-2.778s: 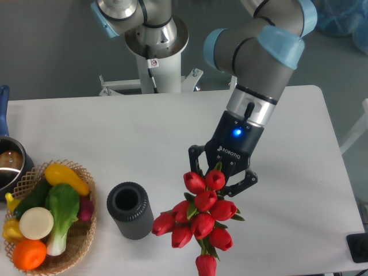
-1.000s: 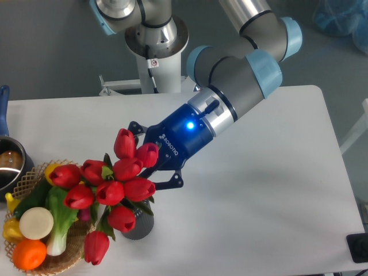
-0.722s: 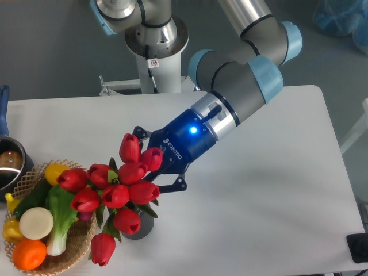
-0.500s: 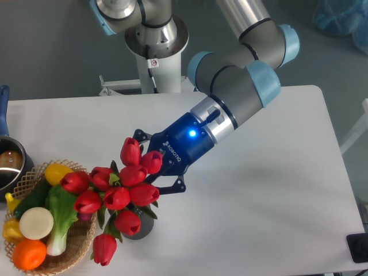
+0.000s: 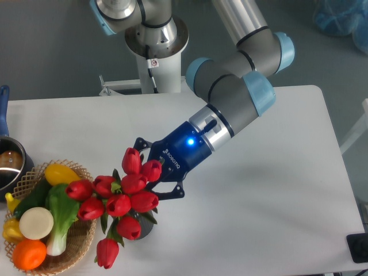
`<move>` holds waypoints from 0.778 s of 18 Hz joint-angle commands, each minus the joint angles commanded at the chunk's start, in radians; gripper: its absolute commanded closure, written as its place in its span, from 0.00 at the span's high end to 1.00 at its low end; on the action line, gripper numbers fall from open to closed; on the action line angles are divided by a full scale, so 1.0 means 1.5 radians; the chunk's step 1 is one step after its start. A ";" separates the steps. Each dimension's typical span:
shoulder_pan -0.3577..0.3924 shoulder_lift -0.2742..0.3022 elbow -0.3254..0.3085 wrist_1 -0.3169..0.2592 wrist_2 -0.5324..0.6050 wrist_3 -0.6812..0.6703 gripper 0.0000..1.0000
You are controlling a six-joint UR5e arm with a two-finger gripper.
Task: Insert the flowers into the vase
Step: 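Push the tulip stems further down into the vase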
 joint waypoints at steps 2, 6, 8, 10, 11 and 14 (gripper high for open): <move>0.000 0.000 -0.010 0.000 0.001 0.006 0.08; -0.002 0.005 -0.053 0.000 0.015 0.044 0.10; -0.002 0.007 -0.067 0.001 0.026 0.045 0.10; -0.004 0.006 -0.070 0.001 0.036 0.045 0.11; -0.005 0.006 -0.071 0.001 0.041 0.045 0.11; -0.005 0.005 -0.075 0.002 0.050 0.045 0.11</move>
